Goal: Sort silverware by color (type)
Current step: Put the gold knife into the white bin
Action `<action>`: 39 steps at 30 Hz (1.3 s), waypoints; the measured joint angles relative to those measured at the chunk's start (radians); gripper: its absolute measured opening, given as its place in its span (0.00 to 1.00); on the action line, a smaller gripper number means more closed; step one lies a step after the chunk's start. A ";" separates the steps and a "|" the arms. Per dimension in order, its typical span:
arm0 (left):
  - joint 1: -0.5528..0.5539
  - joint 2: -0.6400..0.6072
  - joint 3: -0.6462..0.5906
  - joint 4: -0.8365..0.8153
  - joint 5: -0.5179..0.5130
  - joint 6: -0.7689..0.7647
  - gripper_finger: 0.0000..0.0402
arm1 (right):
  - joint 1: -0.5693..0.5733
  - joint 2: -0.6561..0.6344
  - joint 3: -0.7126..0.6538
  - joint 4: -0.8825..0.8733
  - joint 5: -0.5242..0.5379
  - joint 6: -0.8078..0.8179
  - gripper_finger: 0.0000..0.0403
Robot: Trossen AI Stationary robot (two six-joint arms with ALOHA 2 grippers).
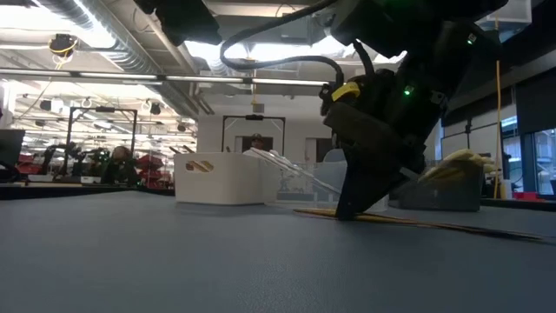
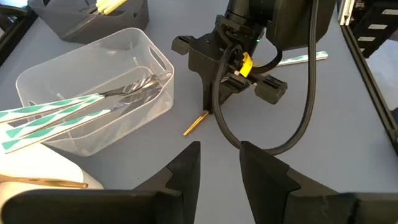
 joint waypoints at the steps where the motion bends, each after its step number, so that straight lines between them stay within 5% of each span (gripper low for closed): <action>1: 0.000 0.000 0.000 0.000 0.000 0.000 0.26 | 0.000 0.001 0.007 -0.004 -0.006 -0.020 0.12; 18: 0.000 -0.203 0.001 -0.057 0.004 -0.046 0.26 | 0.000 0.002 0.143 0.012 -0.016 -0.307 0.12; 33: 0.000 -0.244 0.001 -0.071 0.004 -0.077 0.26 | -0.011 0.000 0.156 -0.091 -0.042 -0.263 0.12; 39: 0.000 -0.244 0.001 -0.071 0.004 -0.077 0.26 | -0.067 0.000 0.156 -0.151 -0.170 -0.245 0.22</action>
